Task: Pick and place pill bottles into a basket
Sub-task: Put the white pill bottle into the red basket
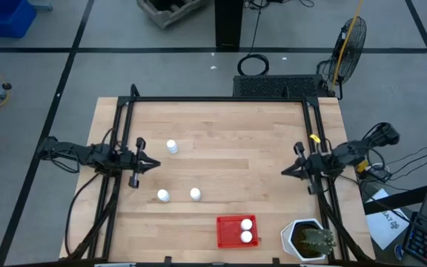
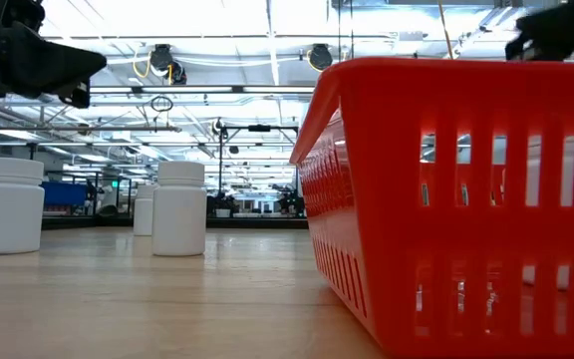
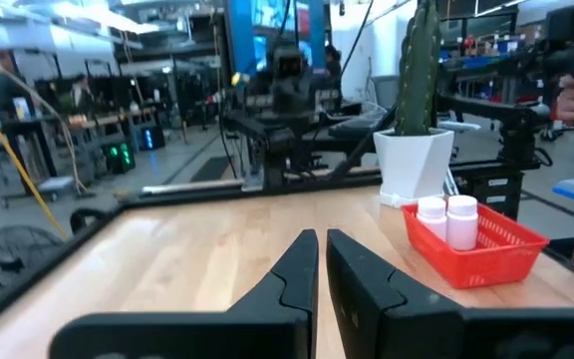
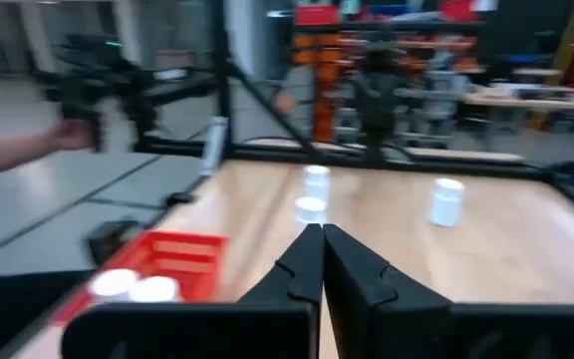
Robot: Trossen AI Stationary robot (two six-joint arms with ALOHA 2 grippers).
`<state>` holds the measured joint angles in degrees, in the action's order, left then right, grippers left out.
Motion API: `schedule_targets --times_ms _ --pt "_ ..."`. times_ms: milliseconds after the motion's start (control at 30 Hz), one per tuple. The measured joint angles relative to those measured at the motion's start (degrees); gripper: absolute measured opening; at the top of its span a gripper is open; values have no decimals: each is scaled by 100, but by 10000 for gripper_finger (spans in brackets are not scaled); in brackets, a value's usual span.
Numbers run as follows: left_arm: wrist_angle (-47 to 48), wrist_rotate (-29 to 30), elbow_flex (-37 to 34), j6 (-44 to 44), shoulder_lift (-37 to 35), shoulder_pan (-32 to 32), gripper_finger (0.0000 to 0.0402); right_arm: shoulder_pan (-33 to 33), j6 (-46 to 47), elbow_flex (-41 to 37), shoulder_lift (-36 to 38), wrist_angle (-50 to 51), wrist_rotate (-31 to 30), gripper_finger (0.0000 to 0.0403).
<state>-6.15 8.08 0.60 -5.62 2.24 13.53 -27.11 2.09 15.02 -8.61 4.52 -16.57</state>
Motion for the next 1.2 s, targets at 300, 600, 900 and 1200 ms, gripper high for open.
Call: schedule_targets --times_ms 300,600,900,1200 --pt "-354 4 0 387 0 -2 31 2 -128 -733 377 -541 -624 1" --pt "-1736 53 0 1301 3 -1 31 2 28 -1395 375 -1174 -591 2" --pt "-4535 -259 197 1840 1395 34 31 2 26 -1396 275 -1026 -587 1" --pt "-2523 -785 3470 1699 5542 330 31 2 26 -1407 272 -1015 -585 3"
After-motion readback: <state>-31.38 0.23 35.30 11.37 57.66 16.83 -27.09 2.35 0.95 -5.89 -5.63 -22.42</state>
